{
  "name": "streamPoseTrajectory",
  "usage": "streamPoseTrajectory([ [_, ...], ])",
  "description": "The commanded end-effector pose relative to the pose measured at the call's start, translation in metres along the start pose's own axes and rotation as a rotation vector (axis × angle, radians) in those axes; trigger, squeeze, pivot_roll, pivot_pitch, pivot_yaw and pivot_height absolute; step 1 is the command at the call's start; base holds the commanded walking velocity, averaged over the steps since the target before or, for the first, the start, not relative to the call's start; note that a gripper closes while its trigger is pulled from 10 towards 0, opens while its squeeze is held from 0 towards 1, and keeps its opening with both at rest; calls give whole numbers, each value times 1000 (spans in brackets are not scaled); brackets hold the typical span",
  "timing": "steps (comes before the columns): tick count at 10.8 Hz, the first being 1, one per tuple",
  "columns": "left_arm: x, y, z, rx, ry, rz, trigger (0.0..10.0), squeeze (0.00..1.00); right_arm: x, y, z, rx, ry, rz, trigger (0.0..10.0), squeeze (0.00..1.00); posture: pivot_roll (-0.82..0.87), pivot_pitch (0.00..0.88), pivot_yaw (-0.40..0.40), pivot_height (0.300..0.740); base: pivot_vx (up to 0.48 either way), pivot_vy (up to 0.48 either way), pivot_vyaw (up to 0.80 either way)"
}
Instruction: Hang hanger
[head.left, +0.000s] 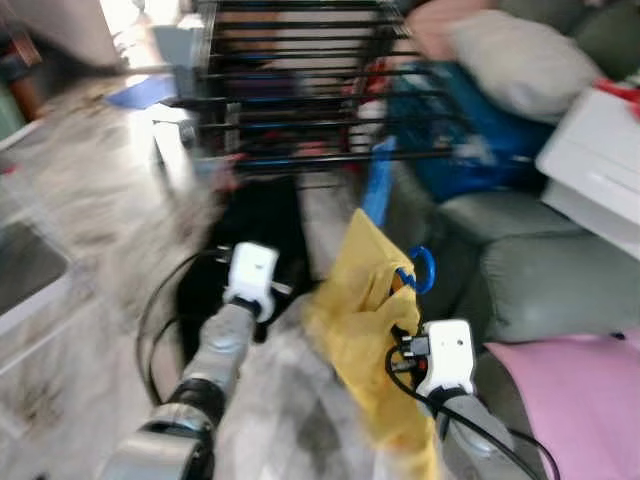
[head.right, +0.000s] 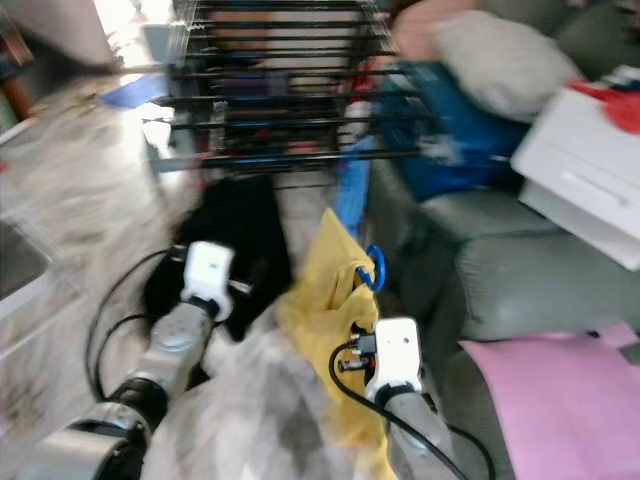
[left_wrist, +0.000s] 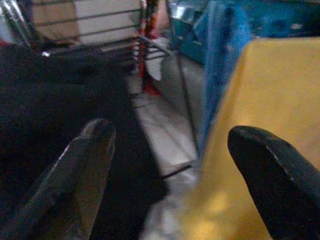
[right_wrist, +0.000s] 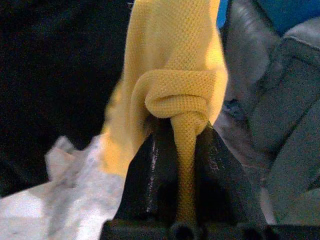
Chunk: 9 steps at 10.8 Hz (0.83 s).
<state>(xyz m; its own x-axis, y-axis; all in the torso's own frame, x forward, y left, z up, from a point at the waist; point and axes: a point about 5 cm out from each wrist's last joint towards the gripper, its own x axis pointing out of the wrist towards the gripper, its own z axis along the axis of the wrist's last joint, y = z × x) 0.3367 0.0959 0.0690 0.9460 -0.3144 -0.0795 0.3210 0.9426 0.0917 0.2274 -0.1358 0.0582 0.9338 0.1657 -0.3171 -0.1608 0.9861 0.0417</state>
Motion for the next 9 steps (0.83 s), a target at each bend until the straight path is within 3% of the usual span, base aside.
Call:
streamPoseTrajectory([
  [1,-1,4,-1,13,12,2,10000,0,0,-2,10,3,-51,-11,10000,0,-15,0,-12,740,0,0,0],
  [4,0,0,-1,-1,19,6,10000,0,-2,0,7,-25,-28,-9,10000,0,-22,0,-14,740,0,0,0],
  [5,1,-1,-1,-2,21,6,10000,0,-1,-14,1,-57,7,-115,10000,0,-21,0,-15,740,0,0,0],
  [9,1,-2,-3,-3,34,-1,10000,0,-1,-34,0,-40,30,-249,10000,0,-23,0,-13,740,0,0,0],
])
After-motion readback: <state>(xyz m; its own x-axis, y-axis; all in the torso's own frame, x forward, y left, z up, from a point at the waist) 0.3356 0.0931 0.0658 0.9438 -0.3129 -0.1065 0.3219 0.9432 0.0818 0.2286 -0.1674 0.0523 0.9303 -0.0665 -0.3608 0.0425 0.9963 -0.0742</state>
